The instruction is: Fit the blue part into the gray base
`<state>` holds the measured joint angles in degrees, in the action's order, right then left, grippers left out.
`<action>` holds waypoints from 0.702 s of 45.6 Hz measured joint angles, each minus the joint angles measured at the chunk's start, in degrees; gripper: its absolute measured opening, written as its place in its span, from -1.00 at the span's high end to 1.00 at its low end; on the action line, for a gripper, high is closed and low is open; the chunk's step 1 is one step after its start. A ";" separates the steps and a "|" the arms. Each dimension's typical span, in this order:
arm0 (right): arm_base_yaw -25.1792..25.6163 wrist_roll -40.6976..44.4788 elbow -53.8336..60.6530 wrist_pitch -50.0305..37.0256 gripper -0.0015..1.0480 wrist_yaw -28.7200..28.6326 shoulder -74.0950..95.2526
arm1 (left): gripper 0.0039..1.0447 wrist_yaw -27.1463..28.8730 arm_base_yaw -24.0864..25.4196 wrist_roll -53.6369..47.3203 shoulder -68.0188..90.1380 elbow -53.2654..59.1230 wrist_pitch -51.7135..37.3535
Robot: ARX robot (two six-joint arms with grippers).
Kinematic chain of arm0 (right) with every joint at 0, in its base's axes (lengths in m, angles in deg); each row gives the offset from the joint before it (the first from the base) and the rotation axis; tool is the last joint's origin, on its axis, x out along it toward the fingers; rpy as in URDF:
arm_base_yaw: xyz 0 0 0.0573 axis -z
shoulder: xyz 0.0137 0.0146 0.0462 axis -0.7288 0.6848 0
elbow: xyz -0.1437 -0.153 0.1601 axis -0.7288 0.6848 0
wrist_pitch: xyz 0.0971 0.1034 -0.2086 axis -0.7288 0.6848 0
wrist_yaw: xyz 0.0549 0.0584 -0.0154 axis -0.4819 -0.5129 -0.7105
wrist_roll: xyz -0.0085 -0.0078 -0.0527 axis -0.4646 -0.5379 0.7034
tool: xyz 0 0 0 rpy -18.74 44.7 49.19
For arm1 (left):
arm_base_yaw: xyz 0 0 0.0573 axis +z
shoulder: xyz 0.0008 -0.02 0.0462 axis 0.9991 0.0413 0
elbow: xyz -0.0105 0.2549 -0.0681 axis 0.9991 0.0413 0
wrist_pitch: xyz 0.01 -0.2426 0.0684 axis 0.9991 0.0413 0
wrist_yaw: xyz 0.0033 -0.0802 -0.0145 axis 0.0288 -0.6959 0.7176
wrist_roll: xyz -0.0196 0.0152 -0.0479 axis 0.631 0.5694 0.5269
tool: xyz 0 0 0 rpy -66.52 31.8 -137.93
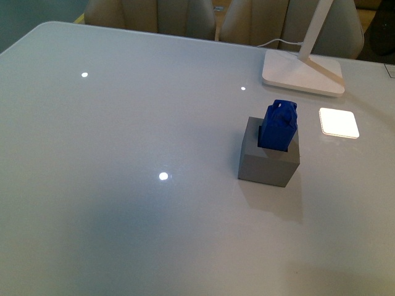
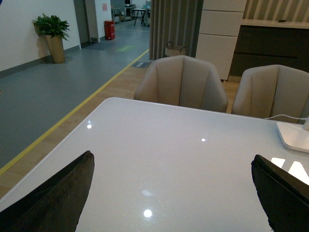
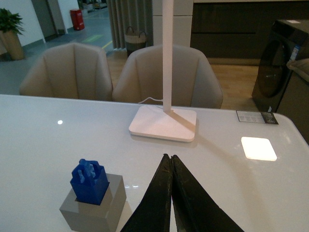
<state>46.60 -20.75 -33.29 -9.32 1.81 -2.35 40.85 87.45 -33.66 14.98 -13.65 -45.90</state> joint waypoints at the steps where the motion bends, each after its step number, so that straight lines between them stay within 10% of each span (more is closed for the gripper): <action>1: 0.00 0.00 0.00 0.72 0.96 0.00 -0.76 | -0.86 0.00 0.00 0.00 0.00 0.00 0.00; 32: 0.00 0.00 0.04 19.37 0.96 0.00 -20.26 | -0.86 0.00 0.00 0.00 0.00 0.02 0.00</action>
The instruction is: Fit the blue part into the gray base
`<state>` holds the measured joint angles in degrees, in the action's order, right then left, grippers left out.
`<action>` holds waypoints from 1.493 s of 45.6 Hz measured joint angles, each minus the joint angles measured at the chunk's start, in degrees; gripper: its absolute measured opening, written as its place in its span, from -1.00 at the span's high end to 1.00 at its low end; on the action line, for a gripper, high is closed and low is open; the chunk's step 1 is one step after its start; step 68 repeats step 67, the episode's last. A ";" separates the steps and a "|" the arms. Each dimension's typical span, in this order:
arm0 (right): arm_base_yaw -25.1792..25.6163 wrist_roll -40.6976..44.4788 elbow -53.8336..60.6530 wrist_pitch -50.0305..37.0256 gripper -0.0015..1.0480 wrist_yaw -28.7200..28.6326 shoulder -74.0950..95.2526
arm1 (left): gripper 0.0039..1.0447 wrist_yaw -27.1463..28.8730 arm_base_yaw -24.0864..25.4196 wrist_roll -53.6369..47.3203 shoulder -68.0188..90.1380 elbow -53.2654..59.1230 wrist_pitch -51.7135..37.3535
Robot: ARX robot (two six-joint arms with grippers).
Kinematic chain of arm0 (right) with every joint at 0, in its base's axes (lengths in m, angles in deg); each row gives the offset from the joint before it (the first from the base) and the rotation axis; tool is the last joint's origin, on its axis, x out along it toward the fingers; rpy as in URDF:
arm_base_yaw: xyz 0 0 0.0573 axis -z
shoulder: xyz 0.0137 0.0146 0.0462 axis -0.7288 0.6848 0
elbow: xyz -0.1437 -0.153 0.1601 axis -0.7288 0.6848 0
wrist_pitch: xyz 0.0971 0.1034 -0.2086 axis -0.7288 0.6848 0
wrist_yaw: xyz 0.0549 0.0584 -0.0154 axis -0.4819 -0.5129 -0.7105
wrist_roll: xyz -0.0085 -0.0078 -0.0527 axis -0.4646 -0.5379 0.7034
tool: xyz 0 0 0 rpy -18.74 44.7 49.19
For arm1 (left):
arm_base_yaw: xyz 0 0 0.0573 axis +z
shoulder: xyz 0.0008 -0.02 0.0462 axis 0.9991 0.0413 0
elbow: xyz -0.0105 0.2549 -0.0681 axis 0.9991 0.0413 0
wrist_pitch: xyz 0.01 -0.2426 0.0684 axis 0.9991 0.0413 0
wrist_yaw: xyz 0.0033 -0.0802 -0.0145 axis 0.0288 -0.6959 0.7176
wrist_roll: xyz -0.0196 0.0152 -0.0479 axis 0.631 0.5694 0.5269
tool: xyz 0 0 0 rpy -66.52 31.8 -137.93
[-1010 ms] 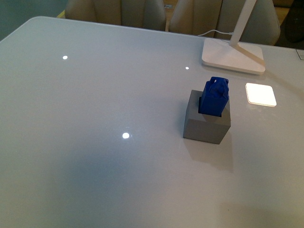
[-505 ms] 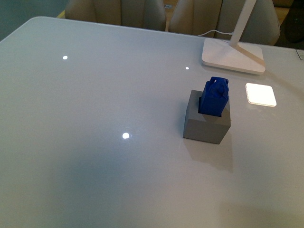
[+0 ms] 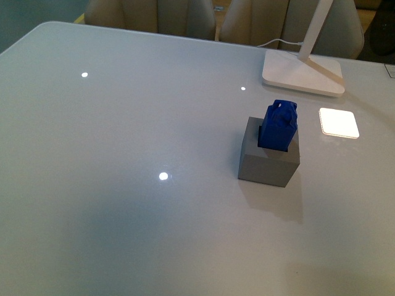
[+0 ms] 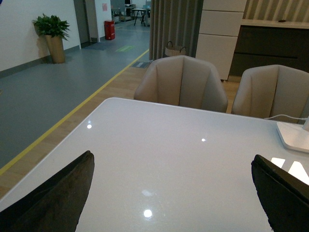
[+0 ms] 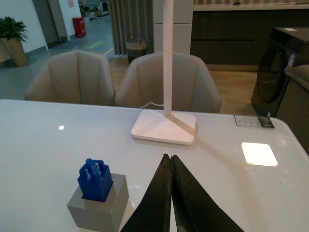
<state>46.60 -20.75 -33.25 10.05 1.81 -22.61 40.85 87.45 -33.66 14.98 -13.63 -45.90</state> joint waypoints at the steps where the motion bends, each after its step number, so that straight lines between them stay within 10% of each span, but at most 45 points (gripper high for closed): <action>1: 0.00 0.00 0.00 0.33 0.96 0.02 -0.33 | -0.86 0.00 0.00 0.00 0.00 0.00 0.00; 28: 0.00 0.07 0.00 14.62 0.94 0.02 -14.32 | -0.86 0.00 0.00 0.00 0.00 0.00 0.00; 48: 0.00 0.11 0.00 14.64 -0.81 0.02 -14.38 | -0.86 0.00 0.00 0.00 0.00 0.00 0.00; 68: 0.00 0.11 0.00 14.64 -0.83 0.02 -14.38 | -0.86 0.00 0.00 0.00 0.00 0.00 0.00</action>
